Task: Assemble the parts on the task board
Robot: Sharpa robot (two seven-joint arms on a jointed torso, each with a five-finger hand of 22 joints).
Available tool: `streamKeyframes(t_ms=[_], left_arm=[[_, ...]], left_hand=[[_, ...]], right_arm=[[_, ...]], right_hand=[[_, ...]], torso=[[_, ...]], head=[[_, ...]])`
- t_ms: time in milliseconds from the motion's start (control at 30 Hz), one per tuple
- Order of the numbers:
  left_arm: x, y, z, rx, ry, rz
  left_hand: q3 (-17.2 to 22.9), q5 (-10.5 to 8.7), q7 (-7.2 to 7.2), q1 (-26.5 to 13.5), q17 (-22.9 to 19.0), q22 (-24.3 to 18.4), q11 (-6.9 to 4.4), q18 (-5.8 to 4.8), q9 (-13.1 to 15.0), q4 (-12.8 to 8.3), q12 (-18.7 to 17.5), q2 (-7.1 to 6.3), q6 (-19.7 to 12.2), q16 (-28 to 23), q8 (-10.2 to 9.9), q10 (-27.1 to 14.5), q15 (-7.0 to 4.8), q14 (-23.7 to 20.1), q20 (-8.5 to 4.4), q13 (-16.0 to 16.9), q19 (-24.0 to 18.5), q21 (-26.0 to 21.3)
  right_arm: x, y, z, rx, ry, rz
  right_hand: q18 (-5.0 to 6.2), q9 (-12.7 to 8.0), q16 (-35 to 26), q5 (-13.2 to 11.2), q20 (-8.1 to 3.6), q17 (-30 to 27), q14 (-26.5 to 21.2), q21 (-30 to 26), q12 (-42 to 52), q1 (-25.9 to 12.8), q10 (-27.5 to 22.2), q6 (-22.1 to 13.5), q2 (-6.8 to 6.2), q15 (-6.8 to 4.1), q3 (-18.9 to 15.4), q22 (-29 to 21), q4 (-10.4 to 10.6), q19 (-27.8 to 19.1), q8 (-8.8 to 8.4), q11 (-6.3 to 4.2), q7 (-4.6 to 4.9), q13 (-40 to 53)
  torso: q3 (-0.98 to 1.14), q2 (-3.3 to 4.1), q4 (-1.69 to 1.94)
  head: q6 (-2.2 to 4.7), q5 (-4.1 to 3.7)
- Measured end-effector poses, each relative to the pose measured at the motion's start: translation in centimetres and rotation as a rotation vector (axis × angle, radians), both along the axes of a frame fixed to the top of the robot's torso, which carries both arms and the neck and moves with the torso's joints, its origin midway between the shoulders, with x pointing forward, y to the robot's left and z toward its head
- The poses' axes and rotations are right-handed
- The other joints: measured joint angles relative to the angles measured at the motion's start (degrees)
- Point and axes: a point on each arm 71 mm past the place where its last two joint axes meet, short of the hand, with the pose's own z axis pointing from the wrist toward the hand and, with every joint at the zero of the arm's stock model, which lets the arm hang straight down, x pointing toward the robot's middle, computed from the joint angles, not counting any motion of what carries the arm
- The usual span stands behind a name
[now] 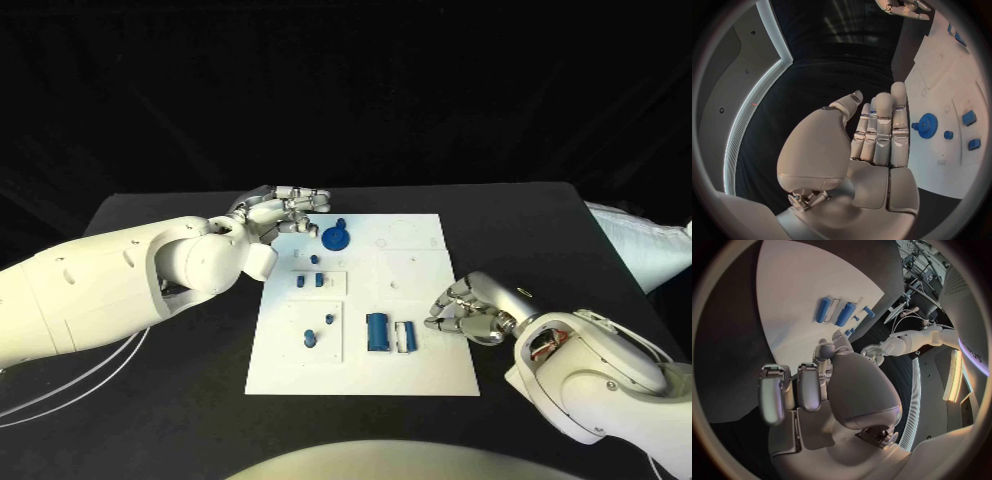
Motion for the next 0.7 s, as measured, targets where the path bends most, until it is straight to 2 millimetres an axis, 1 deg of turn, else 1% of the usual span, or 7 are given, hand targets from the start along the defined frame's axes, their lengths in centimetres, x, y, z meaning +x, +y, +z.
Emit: streamKeyframes(t_ms=[67,167,200,300,467,567,700], left_arm=[[0.0,0.0,0.0,0.0,0.0,0.0],[0.0,0.0,0.0,0.0,0.0,0.0],[0.0,0.0,0.0,0.0,0.0,-0.001],[0.0,-0.1,-0.1,-0.001,0.001,-0.002],[0.0,-0.2,-0.1,-0.001,0.001,-0.003],[0.0,-0.2,-0.1,-0.001,0.001,-0.003],[0.0,-0.2,-0.1,-0.002,0.002,-0.004]], left_hand=[[0.0,0.0,0.0,0.0,0.0,0.0,0.0,0.0,0.0,0.0,0.0,0.0,0.0,0.0,0.0,0.0,0.0,0.0,0.0,0.0,0.0,0.0],[0.0,0.0,0.0,0.0,0.0,0.0,0.0,0.0,0.0,0.0,0.0,0.0,0.0,0.0,0.0,0.0,0.0,0.0,0.0,0.0,0.0,0.0],[0.0,0.0,0.0,0.0,0.0,0.0,0.0,-0.01,0.0,0.0,0.0,0.0,0.0,0.0,0.0,0.0,0.0,0.0,0.0,0.0,0.0,0.0],[0.0,0.0,0.0,0.0,0.0,0.0,0.0,0.0,0.0,0.0,0.0,0.0,0.0,0.0,0.0,0.0,0.0,0.0,0.0,0.0,0.0,0.0],[0.0,0.0,0.0,0.0,0.0,0.0,0.0,0.0,0.0,0.0,0.0,0.0,0.0,0.0,0.0,0.0,0.0,0.0,0.0,0.0,0.0,0.0],[0.0,0.0,0.0,0.0,0.0,0.0,0.0,0.0,0.0,0.0,0.0,0.0,0.0,0.0,0.0,0.0,0.0,0.0,0.0,0.0,0.0,0.0],[0.0,0.0,0.0,0.0,0.0,0.0,0.0,0.0,0.0,0.0,0.0,0.0,0.0,0.0,0.0,0.0,0.0,0.0,0.0,0.0,0.0,0.0]], right_arm=[[0.1,-0.3,-0.1,-0.005,0.004,-0.006],[0.3,-0.4,-0.3,-0.013,0.01,-0.006],[0.4,-0.3,-0.4,-0.015,0.012,-0.005],[0.5,0.1,-0.7,-0.022,0.018,0.004],[0.6,0.9,-1.4,-0.04,0.028,0.014],[0.7,1.2,-1.8,-0.05,0.034,0.017],[0.9,1.5,-2.2,-0.067,0.039,0.018]], right_hand=[[0.01,-0.2,-0.3,0.0,0.0,-0.4,0.0,-0.1,-1.3,-0.3,-0.3,-0.1,-0.26,0.0,-0.6,0.0,0.7,0.0,-0.41,0.29,0.11,-0.9],[0.0,-0.3,-0.3,-0.2,0.0,-0.5,0.0,-0.3,-2.5,-0.8,-0.3,-0.1,-0.73,0.0,-0.8,0.0,1.6,0.0,-0.7,0.29,0.11,-1.7],[0.0,-0.3,-0.3,-0.3,0.0,-0.6,0.0,-0.3,-2.6,-1.2,-0.3,-0.1,-0.27,0.0,-0.9,0.0,1.9,0.0,-0.7,0.29,0.11,-1.9],[0.0,-0.3,-0.5,-0.7,0.0,-0.6,0.0,-0.3,-2.9,-1.6,-0.3,-0.1,0.09,0.0,-0.9,0.0,2.6,0.0,-0.7,0.29,0.11,-2.1],[0.01,-0.3,-0.5,-1.1,0.0,-0.6,0.0,-0.3,-2.9,-1.8,-0.3,0.3,0.23,0.0,-1.0,0.0,3.2,0.0,-0.7,0.29,0.12,-1.8],[0.01,-0.3,-0.5,-1.2,0.0,-0.7,0.0,-0.3,-2.4,-2.2,-0.2,0.5,-0.06,0.0,-1.3,0.0,3.9,0.0,-0.92,0.19,-0.08,-1.6],[0.0,-0.2,-0.5,-0.7,0.01,-0.6,0.0,-0.3,-1.0,-3.8,0.5,0.9,0.76,0.0,-1.8,0.0,5.0,0.0,-0.92,0.09,-0.07,-0.7]], torso=[[-0.03,-0.01,-0.03],[-0.03,-0.01,-0.03],[-0.03,-0.01,-0.03],[-0.05,-0.01,0.04],[-0.07,0.04,0.15],[-0.07,0.07,0.16],[-0.07,0.07,0.16]], head=[[-0.01,-0.03],[0.05,-0.29],[0.09,-0.35],[0.16,-0.51],[0.17,-0.57],[0.17,-0.58],[0.02,-0.53]])
